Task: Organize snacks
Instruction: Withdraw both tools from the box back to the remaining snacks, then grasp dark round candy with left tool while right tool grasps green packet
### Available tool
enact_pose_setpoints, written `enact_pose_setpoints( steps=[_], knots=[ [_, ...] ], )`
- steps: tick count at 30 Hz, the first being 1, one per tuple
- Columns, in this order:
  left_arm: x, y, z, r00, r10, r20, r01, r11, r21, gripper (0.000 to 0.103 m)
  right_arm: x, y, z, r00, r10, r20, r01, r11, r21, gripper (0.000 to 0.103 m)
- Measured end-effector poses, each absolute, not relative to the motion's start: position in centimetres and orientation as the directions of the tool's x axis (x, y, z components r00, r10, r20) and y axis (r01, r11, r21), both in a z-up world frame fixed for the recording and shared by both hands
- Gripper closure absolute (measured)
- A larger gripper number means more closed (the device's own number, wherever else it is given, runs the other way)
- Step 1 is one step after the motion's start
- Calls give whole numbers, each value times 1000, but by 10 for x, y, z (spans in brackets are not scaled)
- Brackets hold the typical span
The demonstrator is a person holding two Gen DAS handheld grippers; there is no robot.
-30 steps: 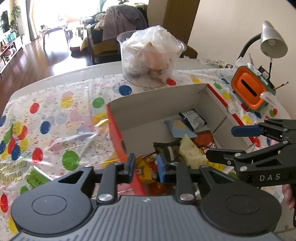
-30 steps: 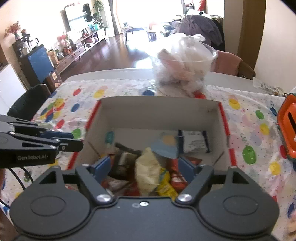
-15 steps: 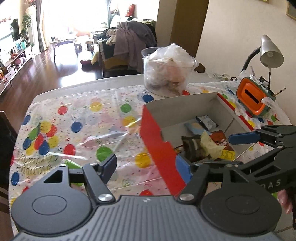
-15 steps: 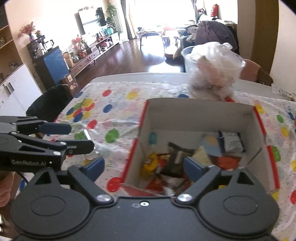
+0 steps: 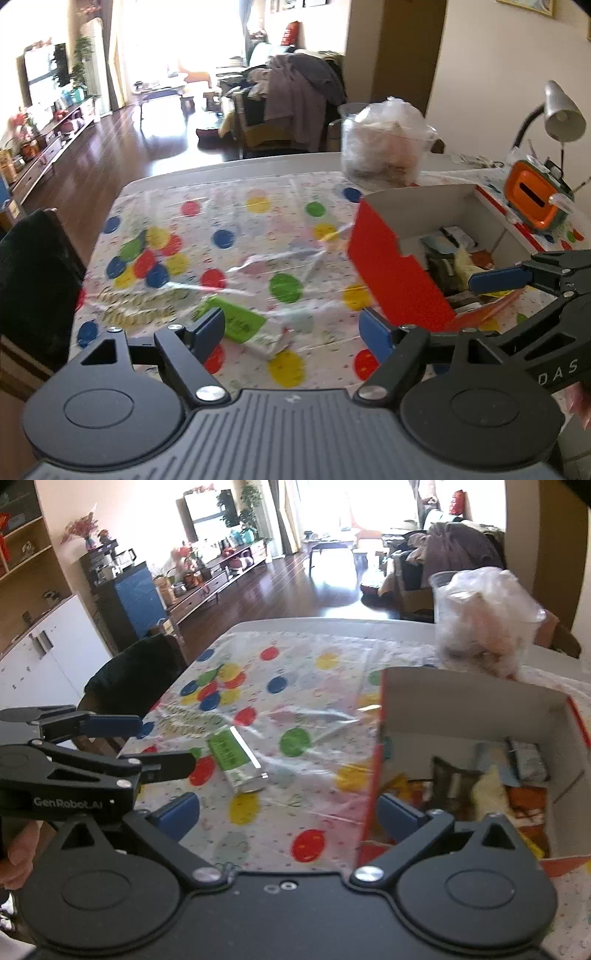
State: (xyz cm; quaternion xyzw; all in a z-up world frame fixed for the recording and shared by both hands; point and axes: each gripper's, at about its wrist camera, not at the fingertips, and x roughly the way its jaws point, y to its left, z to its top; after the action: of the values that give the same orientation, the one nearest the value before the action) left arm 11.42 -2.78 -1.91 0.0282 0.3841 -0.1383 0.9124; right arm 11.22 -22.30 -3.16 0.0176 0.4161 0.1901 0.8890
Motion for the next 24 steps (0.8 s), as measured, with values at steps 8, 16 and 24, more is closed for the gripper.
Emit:
enact_pose_setpoints(
  steps=[8,16,24],
  knots=[
    [110,19,-34,647,-180,-741,185,980,-77,21,120,-181,-46,543,369,-754,-393,905,160,0],
    [113,58,-62,580,-124,-805,67,992,-105,21,149,-156,-70,492,371,-788,-406,898,169,0],
    [118,70,-98,498,-105,-861,7,993,-117,21,177,-133,-94,464,343,-816,-445,887,120,1]
  ],
)
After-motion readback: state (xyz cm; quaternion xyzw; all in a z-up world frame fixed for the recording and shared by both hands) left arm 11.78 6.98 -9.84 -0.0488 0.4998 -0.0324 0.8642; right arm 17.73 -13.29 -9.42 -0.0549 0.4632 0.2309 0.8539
